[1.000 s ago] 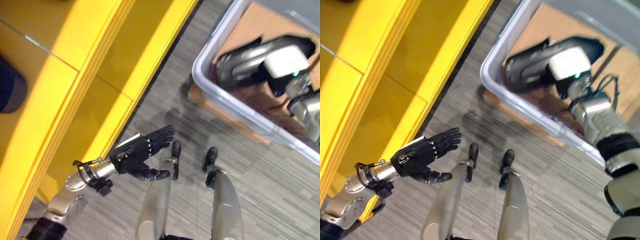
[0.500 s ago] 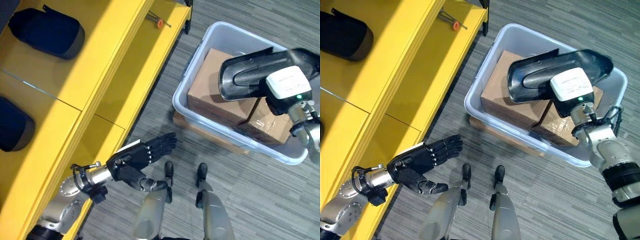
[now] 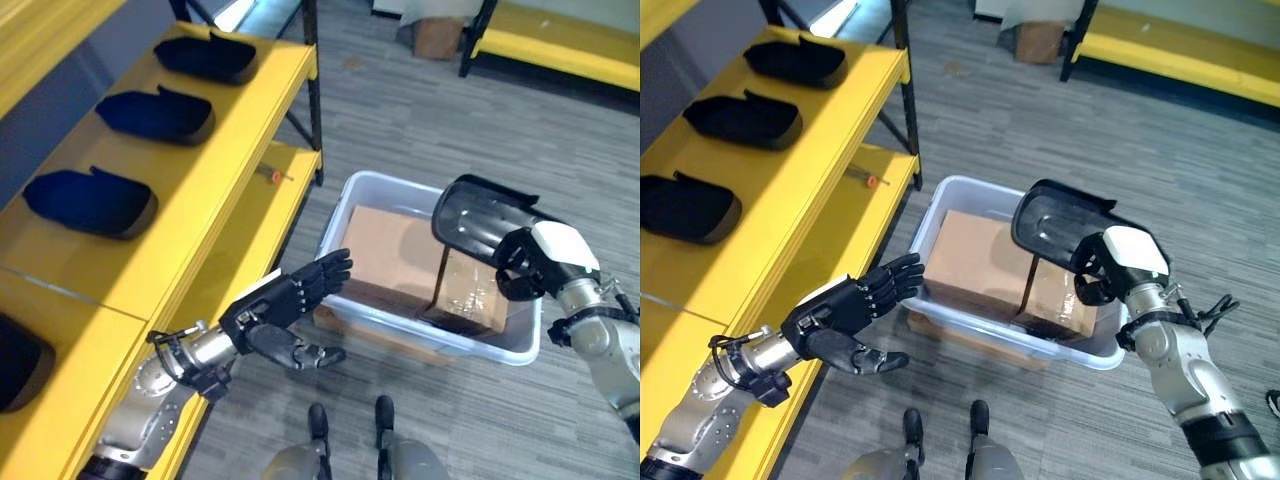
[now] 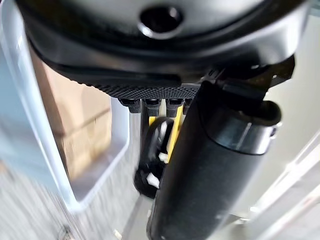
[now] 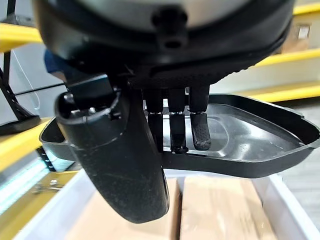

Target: Move parts from the plastic box to the shelf.

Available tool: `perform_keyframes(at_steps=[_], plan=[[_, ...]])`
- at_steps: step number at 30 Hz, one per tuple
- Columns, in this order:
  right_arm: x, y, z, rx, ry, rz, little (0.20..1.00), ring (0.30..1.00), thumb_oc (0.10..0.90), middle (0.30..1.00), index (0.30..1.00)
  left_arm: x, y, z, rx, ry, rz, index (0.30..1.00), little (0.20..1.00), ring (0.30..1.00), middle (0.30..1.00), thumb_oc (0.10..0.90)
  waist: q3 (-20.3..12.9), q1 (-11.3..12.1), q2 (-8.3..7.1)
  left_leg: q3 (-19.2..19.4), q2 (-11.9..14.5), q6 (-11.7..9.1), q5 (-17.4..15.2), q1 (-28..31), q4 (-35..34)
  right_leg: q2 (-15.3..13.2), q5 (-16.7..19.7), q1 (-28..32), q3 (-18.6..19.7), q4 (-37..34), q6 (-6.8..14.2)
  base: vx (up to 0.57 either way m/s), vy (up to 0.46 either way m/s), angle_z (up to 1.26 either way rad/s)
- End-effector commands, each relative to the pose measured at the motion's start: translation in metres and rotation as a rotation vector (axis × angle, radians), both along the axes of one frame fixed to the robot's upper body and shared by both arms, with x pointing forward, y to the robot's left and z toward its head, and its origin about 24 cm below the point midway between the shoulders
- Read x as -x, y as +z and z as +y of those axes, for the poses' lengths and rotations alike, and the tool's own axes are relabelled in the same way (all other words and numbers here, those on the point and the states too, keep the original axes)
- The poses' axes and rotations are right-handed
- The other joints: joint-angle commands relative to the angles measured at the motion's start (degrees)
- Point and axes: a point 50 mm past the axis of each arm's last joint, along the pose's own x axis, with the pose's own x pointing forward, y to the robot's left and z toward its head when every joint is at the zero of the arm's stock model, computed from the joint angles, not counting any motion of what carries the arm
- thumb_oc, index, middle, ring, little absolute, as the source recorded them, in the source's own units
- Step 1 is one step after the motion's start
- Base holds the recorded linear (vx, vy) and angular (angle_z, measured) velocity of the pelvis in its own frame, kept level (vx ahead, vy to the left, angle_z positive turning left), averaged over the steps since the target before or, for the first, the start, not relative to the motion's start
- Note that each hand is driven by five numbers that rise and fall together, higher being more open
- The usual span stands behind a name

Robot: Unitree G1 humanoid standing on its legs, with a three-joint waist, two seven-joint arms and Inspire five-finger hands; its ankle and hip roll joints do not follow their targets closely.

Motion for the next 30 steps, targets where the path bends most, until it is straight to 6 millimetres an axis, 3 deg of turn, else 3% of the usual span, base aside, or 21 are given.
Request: perform_keyframes(at_steps=[1,5,9,10,13,14,18,23,30], plan=[[-0.004,0.067,0.001,-0.050,0.091,-0.183,0.300,0.300,0.400,0.300,0.300,-0.002,0.029,0.000,0.087,0.120,-0.267,1.000,1.000,1.000,1.000,0.900,-7.56,0.34,-1.22,-1.05,2.77,-2.57,-2.45,-0.52,-0.47,0.17,-8.01,1.39,-2.35,6.79,2.61,0.04,0.023,-0.14],[0.009,0.075,0.006,-0.091,0.151,-0.177,0.300,0.300,0.400,0.300,0.300,-0.008,0.034,-0.003,0.069,0.201,-0.347,1.000,1.000,1.000,1.000,0.900,-8.77,-1.26,-2.91,0.47,3.41,-2.40,-3.76,0.86,-0.47,-0.40,-7.29,1.71,-1.94,6.86,3.70,0.07,0.034,-0.09],[0.011,0.077,0.009,-0.103,0.182,-0.128,0.300,0.300,0.400,0.300,0.300,-0.007,0.039,0.000,0.015,0.296,-0.431,1.000,1.000,1.000,1.000,0.900,-9.09,-1.07,-3.40,2.16,3.85,-2.53,-3.88,1.70,-0.47,-0.67,-7.42,1.99,-3.34,7.31,3.87,0.04,0.031,-0.17],[0.007,0.076,0.017,-0.127,0.232,-0.077,0.300,0.300,0.400,0.300,0.300,-0.006,0.043,0.009,-0.087,0.476,-0.531,1.000,1.000,1.000,1.000,0.900,-9.03,0.05,-3.84,4.77,4.54,-2.90,-3.74,2.59,-0.47,-1.32,-7.75,2.21,-7.89,8.41,4.29,0.00,0.000,-0.47],[-0.001,0.078,0.027,-0.159,0.286,-0.011,0.300,0.300,0.400,0.300,0.300,-0.006,0.057,0.013,-0.182,0.596,-0.718,1.000,1.000,1.000,1.000,0.900,-8.89,0.79,-4.45,6.03,5.00,-2.80,-4.11,3.69,-0.30,-1.75,-8.55,3.19,-10.31,8.93,4.26,0.03,-0.034,-0.90],[-0.003,0.077,0.032,-0.197,0.332,0.053,0.300,0.300,0.400,0.300,0.300,-0.005,0.067,0.009,-0.226,0.631,-0.888,1.000,1.000,1.000,1.000,0.900,-9.59,0.59,-5.05,5.88,5.09,-2.98,-4.16,3.96,-0.34,-1.73,-8.28,4.07,-10.16,7.93,4.23,0.03,-0.050,-0.70],[-0.002,0.074,0.036,-0.166,0.376,0.120,0.300,0.300,0.400,0.300,0.300,-0.004,0.074,-0.005,-0.325,0.584,-1.117,1.000,1.000,1.000,1.000,0.900,-10.73,-0.39,-5.29,5.49,5.15,-3.51,-4.30,4.35,-0.47,-1.85,-7.37,4.97,-9.21,5.91,4.43,0.01,-0.019,-0.04],[-0.007,0.075,0.042,-0.157,0.446,0.188,0.300,0.300,0.400,0.300,0.300,-0.007,0.073,-0.011,-0.405,0.524,-1.251,1.000,1.000,1.000,1.000,0.900,-11.64,-0.77,-5.34,5.45,5.15,-3.88,-4.33,4.48,-0.47,-1.93,-6.73,5.19,-8.80,4.93,4.52,-0.01,-0.025,-0.05],[-0.020,0.095,0.060,-0.037,0.544,0.245,0.300,0.300,0.400,0.300,0.300,-0.011,0.066,-0.026,-0.476,0.347,-1.423,1.000,1.000,1.000,1.000,0.900,-12.62,-1.23,-4.86,5.28,5.35,-4.48,-4.60,5.03,-0.47,-1.90,-6.55,5.81,-8.14,3.82,4.50,-0.01,-0.014,0.00]])
